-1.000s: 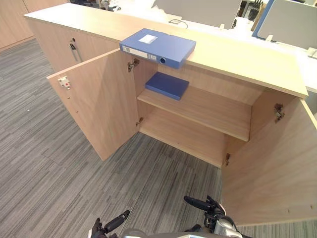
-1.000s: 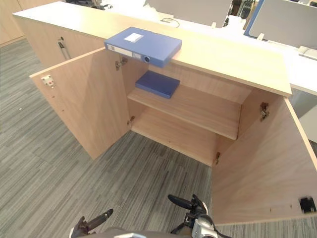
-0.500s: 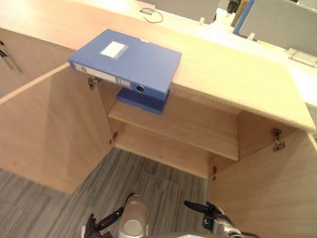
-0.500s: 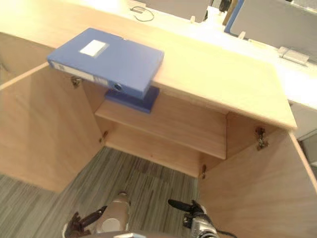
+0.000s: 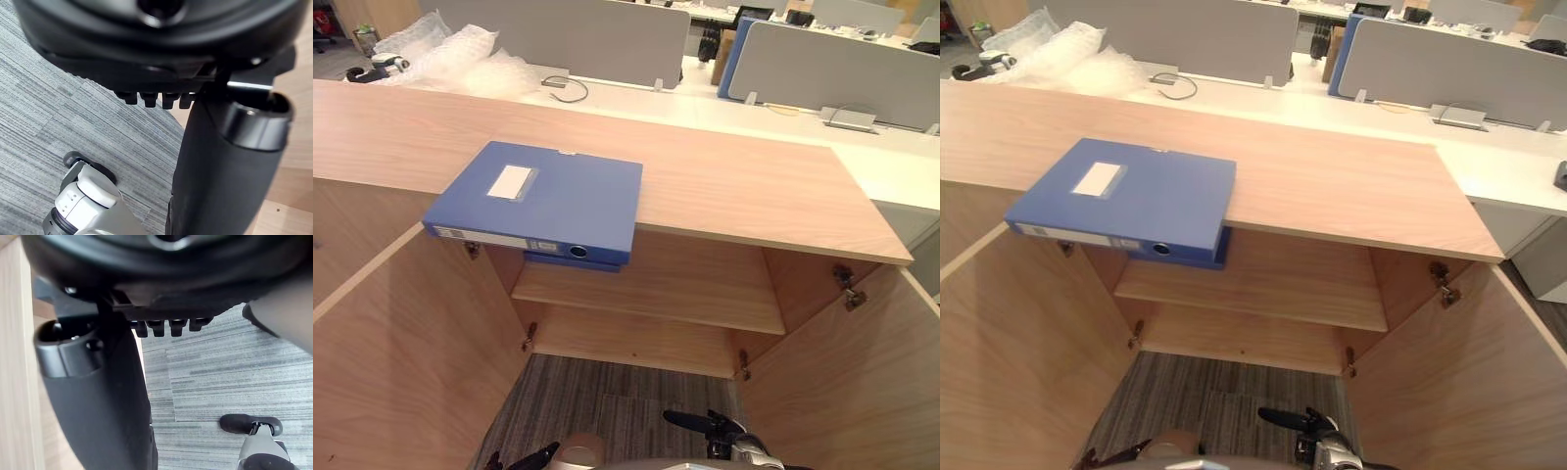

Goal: Walk over to the cabinet, pick up the folder, carry it to the office cabinet, place the folder inside the office cabinet, then close the office cabinet door

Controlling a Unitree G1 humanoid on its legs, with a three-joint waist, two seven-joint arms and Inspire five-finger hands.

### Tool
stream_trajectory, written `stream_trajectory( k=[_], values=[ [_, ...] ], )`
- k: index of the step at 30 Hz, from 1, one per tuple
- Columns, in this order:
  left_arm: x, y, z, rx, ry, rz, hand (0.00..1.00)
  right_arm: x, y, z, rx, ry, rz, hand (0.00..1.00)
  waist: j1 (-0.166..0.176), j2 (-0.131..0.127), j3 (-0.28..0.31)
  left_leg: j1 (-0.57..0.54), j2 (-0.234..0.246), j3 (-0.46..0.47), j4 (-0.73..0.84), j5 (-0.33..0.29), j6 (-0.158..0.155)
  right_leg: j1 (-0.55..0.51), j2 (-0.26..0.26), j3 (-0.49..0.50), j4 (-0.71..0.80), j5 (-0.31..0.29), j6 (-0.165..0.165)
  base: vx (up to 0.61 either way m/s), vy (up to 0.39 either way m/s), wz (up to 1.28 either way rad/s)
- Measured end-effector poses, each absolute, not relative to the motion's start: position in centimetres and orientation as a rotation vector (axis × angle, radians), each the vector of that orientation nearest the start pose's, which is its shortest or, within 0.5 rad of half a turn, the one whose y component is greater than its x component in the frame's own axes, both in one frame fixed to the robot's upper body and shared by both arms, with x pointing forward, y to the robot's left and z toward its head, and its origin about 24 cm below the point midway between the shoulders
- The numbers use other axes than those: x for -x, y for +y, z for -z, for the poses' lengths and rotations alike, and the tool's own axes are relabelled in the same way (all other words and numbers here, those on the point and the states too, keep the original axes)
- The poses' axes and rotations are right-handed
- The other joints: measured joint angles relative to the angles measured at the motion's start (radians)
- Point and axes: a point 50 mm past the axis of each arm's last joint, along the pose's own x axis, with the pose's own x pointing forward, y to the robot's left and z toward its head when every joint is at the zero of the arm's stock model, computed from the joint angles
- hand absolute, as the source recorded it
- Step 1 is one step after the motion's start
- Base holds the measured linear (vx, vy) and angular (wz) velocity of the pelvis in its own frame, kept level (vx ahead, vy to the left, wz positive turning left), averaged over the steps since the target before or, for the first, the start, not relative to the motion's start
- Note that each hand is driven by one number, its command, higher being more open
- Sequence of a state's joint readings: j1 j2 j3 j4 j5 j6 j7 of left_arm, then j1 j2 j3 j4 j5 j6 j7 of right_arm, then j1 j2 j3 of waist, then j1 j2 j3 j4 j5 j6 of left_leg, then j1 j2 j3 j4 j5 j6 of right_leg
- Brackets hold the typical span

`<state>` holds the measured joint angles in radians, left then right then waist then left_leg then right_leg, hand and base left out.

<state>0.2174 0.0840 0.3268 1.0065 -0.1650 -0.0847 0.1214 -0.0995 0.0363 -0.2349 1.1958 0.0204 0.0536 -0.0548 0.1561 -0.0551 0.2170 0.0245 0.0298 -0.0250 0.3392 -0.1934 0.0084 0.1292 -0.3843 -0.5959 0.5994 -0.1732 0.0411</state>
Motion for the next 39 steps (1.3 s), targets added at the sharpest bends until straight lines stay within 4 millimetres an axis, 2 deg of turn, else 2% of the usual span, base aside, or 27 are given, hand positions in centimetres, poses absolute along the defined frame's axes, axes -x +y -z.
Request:
stream_trajectory(
  k=[1,2,3,4,7,10,13,15,16,18,19,20,22,23,25,28,30,33,39],
  values=[
    [-4.4,23.5,15.9,0.138,1.087,-0.613,1.0,-13.1,-15.2,16.2,-0.14,1.148,0.186,1.0,-0.001,-0.006,0.003,0.0,0.008,-0.002,0.0,0.002,-0.016,-0.031,0.049,0.016,-0.067,-0.011,0.007,-0.04,-0.218,-0.03],
    [-4.3,23.5,15.9,0.139,1.089,-0.612,1.0,-13.0,-15.2,16.2,-0.138,1.149,0.185,1.0,-0.005,-0.009,0.001,-0.001,0.006,-0.008,0.004,0.001,-0.026,-0.024,0.06,0.015,-0.089,-0.02,0.002,-0.01,-0.225,0.05],
    [-4.3,23.6,15.9,0.142,1.087,-0.61,1.0,-12.7,-15.4,16.3,-0.139,1.158,0.194,1.0,-0.003,-0.013,-0.007,-0.004,0.005,-0.018,0.0,0.0,-0.039,0.0,0.088,0.033,-0.152,-0.032,0.024,0.03,-0.205,0.08],
    [-4.4,23.2,15.9,0.156,1.084,-0.604,1.0,-12.6,-15.6,16.3,-0.138,1.158,0.201,1.0,-0.002,-0.012,-0.01,-0.006,0.01,-0.03,-0.026,0.011,-0.049,0.011,0.108,0.016,-0.198,-0.037,0.03,0.03,-0.209,0.06],
    [-4.6,22.8,16.0,0.217,1.071,-0.625,1.0,-12.2,-16.1,16.3,-0.137,1.148,0.22,1.0,-0.004,-0.004,-0.012,-0.007,0.009,-0.046,-0.094,0.051,-0.064,0.013,0.122,-0.021,-0.255,-0.044,0.042,0.03,-0.19,0.1],
    [-4.8,22.4,16.0,0.319,1.034,-0.66,1.0,-12.0,-16.2,16.3,-0.141,1.141,0.231,1.0,-0.002,0.0,-0.015,-0.002,0.006,-0.058,-0.111,0.06,-0.068,0.017,0.119,-0.035,-0.249,-0.044,0.042,0.05,-0.072,0.16],
    [-6.6,21.7,14.9,0.487,0.89,-0.645,1.0,-11.6,-16.3,16.3,-0.143,1.14,0.234,1.0,0.003,-0.01,-0.017,-0.003,-0.009,-0.084,-0.11,0.064,-0.066,0.027,0.093,-0.068,-0.219,-0.046,0.046,0.04,0.003,0.33],
    [-8.5,20.7,13.2,0.658,0.736,-0.603,1.0,-11.3,-16.1,16.4,-0.145,1.145,0.221,1.0,0.009,-0.025,-0.026,-0.008,-0.028,-0.103,-0.109,0.064,-0.064,0.027,0.067,-0.093,-0.189,-0.047,0.046,0.03,0.053,0.34],
    [-9.8,20.3,11.2,0.752,0.602,-0.558,1.0,-11.3,-15.5,16.4,-0.144,1.152,0.192,1.0,0.017,-0.035,-0.03,-0.012,-0.038,-0.113,-0.107,0.061,-0.06,0.028,0.051,-0.105,-0.168,-0.047,0.046,0.03,0.046,0.26],
    [-11.2,19.7,8.9,0.844,0.476,-0.51,1.0,-11.2,-14.9,16.4,-0.11,1.158,0.135,1.0,0.025,-0.045,-0.036,-0.018,-0.046,-0.124,-0.101,0.057,-0.054,0.029,0.038,-0.124,-0.151,-0.046,0.046,0.02,0.028,0.23],
    [-12.6,19.0,6.6,0.892,0.366,-0.442,1.0,-10.9,-14.3,16.5,-0.094,1.164,0.095,1.0,0.036,-0.051,-0.04,-0.026,-0.051,-0.133,-0.093,0.047,-0.054,0.029,0.028,-0.143,-0.129,-0.046,0.045,0.01,0.011,0.2],
    [-12.9,19.0,6.1,0.896,0.343,-0.427,1.0,-10.9,-14.2,16.5,-0.091,1.162,0.088,1.0,0.038,-0.051,-0.04,-0.027,-0.052,-0.137,-0.09,0.045,-0.053,0.03,0.026,-0.145,-0.125,-0.045,0.043,0.02,0.004,0.32],
    [-14.6,19.1,2.1,0.836,0.172,-0.354,1.0,-11.2,-13.6,16.3,-0.094,1.145,0.068,1.0,0.05,-0.047,-0.041,-0.04,-0.059,-0.178,-0.077,0.041,-0.045,0.034,0.009,-0.176,-0.079,-0.033,0.024,0.04,-0.008,0.46],
    [-14.7,19.2,1.8,0.82,0.157,-0.353,1.0,-11.2,-13.6,16.3,-0.096,1.145,0.068,1.0,0.051,-0.047,-0.041,-0.042,-0.06,-0.182,-0.075,0.041,-0.044,0.034,0.008,-0.18,-0.074,-0.032,0.023,0.05,-0.013,0.42],
    [-15.0,20.7,-0.2,0.676,0.072,-0.398,1.0,-11.0,-13.6,16.3,-0.098,1.152,0.072,1.0,0.062,-0.044,-0.044,-0.044,-0.069,-0.211,-0.069,0.038,-0.04,0.042,-0.009,-0.203,-0.043,-0.03,0.019,0.07,-0.022,0.39],
    [-14.3,22.6,-1.2,0.478,0.051,-0.534,1.0,-10.7,-13.7,16.4,-0.1,1.16,0.089,1.0,0.067,-0.05,-0.059,-0.046,-0.08,-0.242,-0.061,0.037,-0.039,0.051,-0.019,-0.233,-0.023,-0.028,0.016,0.11,-0.037,0.39],
    [-13.9,23.1,-1.7,0.406,0.04,-0.601,1.0,-10.6,-13.6,16.4,-0.103,1.165,0.102,1.0,0.075,-0.049,-0.06,-0.049,-0.084,-0.256,-0.058,0.037,-0.039,0.058,-0.023,-0.245,-0.018,-0.028,0.016,0.12,-0.067,0.28],
    [-13.1,22.9,-2.9,0.281,0.016,-0.68,1.0,-10.1,-13.8,16.5,-0.099,1.176,0.12,1.0,0.095,-0.052,-0.068,-0.047,-0.091,-0.264,-0.057,0.032,-0.04,0.065,-0.029,-0.249,-0.01,-0.028,0.016,0.06,-0.058,0.17],
    [-13.0,22.8,-6.4,0.123,-0.109,-0.73,1.0,-10.2,-13.9,16.4,-0.091,1.168,0.141,1.0,0.101,-0.067,-0.097,-0.044,-0.09,-0.266,-0.053,0.023,-0.05,0.068,-0.029,-0.249,-0.006,-0.028,0.016,0.03,-0.092,0.01]
  ],
)
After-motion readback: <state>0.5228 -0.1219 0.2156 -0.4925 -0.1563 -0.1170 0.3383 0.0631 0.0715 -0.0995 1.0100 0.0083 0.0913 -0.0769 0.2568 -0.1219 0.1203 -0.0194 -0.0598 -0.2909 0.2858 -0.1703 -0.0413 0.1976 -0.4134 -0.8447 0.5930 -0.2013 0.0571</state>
